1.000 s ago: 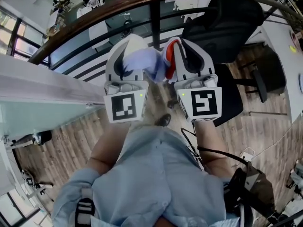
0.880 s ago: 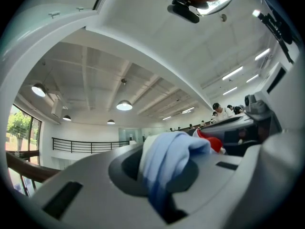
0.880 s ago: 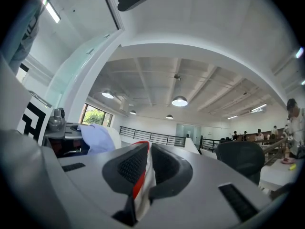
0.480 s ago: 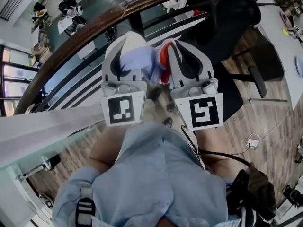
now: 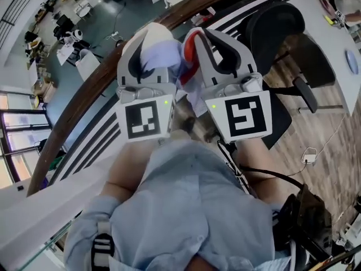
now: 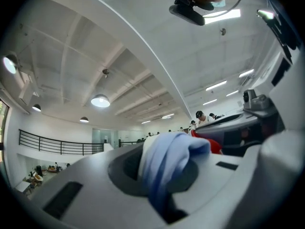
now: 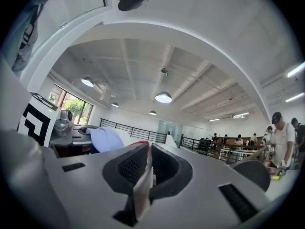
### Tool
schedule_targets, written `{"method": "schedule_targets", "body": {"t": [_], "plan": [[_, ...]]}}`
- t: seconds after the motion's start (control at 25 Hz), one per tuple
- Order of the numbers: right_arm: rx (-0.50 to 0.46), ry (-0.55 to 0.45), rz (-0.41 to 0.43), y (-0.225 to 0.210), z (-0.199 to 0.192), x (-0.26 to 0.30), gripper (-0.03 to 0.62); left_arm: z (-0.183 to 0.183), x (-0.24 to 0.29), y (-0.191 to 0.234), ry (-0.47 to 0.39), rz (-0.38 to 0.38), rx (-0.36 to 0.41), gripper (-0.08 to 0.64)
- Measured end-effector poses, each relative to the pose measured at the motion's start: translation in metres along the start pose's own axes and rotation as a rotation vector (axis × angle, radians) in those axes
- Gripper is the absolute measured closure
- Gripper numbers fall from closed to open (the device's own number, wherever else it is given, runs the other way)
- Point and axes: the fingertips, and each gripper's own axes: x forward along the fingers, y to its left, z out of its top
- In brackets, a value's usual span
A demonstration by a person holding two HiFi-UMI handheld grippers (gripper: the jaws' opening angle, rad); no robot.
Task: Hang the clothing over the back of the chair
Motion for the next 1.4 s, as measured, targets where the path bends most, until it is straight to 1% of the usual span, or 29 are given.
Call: {"method": "schedule_targets", "body": {"t": [0.16,0.28,0.44,0.6,0.8,1.0,1.16,1.28,1.4], "plan": [[-0.025,-0.008,-0.072,-0.032,0.031,0.027,0.563,0.028,0.042,0.011,-0.066,-0.06,0.019,0.534],[-0.048,-0.015,-0.118,-0.067,0.048,0.043,0.563,0.045,0.077,0.012,-0.091,-0.098,0.03,0.532],[-0.086,-0.037,-0.195,-0.119,0.081,0.053,0.563,0.085,0.128,0.002,-0.171,-0.166,0.04,0.532],[-0.117,-0.066,-0.303,-0.173,0.111,0.039,0.563,0.12,0.163,-0.024,-0.238,-0.257,0.023,0.532],[-0.134,-0.087,-0.465,-0.236,0.129,0.001,0.563,0.144,0.187,-0.053,-0.288,-0.328,-0.012,0.534],[-0.117,-0.059,-0.625,-0.287,0.112,-0.061,0.563,0.143,0.197,-0.092,-0.314,-0.398,-0.03,0.532],[-0.093,-0.04,-0.722,-0.318,0.098,-0.106,0.563,0.143,0.2,-0.115,-0.312,-0.434,-0.038,0.534],[-0.073,-0.011,-0.774,-0.333,0.079,-0.136,0.563,0.137,0.202,-0.128,-0.285,-0.45,-0.03,0.532],[-0.044,0.031,-0.801,-0.334,0.045,-0.152,0.563,0.114,0.201,-0.136,-0.23,-0.455,-0.011,0.532]]}}
